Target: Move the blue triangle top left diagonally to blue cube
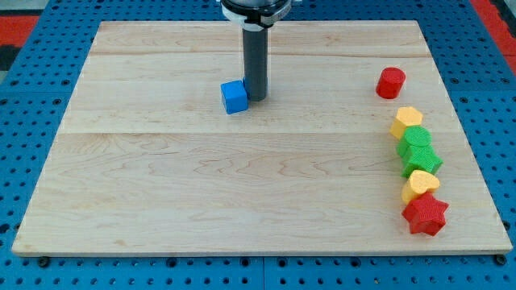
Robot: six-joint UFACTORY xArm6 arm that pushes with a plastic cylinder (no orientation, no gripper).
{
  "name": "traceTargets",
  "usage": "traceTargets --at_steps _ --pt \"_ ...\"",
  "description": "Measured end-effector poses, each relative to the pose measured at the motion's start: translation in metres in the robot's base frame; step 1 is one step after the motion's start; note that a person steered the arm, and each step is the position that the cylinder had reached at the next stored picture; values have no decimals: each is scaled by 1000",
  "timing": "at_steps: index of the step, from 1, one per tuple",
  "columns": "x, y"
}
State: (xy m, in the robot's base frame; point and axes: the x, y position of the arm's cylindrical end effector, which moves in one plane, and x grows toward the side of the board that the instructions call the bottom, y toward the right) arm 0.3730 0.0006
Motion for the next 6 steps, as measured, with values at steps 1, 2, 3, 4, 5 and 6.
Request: traceTargets --at_steps 1,2,3,4,5,6 --pt "-8 49" --pt "-39 44" --pt "-38 -20" --pt "-28 -62" --pt "-34 -29" --pt "-37 9"
